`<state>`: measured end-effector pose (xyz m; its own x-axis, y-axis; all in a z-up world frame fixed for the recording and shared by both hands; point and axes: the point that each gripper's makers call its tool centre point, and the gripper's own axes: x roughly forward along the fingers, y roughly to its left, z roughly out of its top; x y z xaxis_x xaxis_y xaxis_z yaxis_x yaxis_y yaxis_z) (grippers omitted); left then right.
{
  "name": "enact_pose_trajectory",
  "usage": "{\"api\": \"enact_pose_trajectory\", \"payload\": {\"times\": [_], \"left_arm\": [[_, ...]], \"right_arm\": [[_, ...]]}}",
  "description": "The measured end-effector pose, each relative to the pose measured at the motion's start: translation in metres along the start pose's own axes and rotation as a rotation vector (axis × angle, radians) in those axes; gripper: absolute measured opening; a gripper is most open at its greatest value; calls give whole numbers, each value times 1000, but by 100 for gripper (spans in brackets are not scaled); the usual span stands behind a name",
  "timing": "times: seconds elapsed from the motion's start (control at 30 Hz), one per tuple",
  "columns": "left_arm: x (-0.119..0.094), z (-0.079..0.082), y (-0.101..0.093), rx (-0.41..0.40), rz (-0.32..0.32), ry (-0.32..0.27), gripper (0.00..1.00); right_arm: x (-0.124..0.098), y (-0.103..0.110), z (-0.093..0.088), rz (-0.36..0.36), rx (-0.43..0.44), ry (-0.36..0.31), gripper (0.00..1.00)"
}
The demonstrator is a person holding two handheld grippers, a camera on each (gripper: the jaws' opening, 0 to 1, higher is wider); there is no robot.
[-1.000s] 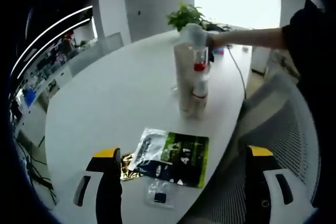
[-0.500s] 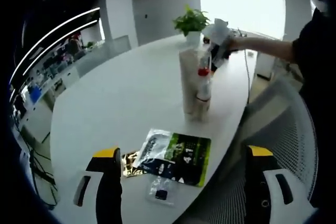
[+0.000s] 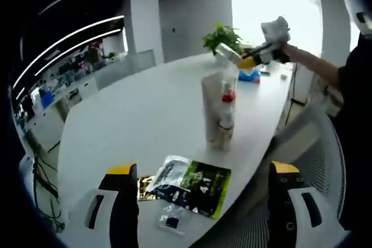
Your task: Arrange the skincare products in the storage area until every visible bottle or jar stands upright without overlapping.
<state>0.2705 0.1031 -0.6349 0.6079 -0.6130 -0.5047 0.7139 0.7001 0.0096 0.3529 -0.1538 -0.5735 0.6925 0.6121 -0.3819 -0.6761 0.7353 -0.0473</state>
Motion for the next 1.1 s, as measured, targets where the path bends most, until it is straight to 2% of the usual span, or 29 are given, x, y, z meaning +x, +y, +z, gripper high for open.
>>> {"api": "enact_pose_trajectory", "payload": {"times": [0.1,0.23,0.33,0.4,0.47,0.57,0.63,0.7,0.77,0.87,0.93,1.0,1.1], "left_arm": [[1,14,1,-58,-8,-93,89],[2,29,-6,-103,-91,-179,84],[0,33,-5,-111,-123,-201,80],[-3,37,-4,-121,-131,-216,75],[-11,43,-3,-115,-150,-251,72],[-26,54,10,-173,-157,-334,69],[-34,55,18,-199,-171,-350,67],[-40,57,20,-209,-208,-366,66],[-46,61,21,-201,-250,-375,64],[-54,78,20,-206,-333,-428,60],[-60,95,16,-233,-420,-488,56],[-59,104,16,-252,-459,-518,52],[-54,102,18,-264,-493,-507,49]], "right_arm": [[-13,19,18,32,19,-56,19],[-20,43,31,65,28,-78,19],[-19,56,37,61,22,-87,19],[-15,75,42,80,31,-97,19],[-8,93,44,107,48,-97,19],[9,118,46,136,53,-87,19],[17,129,50,149,68,-90,19],[28,146,56,175,98,-105,19],[39,165,61,201,90,-101,19],[54,185,67,216,84,-98,19],[64,198,70,235,106,-104,19],[73,211,69,257,111,-101,19],[83,223,66,269,118,-87,19]]}}
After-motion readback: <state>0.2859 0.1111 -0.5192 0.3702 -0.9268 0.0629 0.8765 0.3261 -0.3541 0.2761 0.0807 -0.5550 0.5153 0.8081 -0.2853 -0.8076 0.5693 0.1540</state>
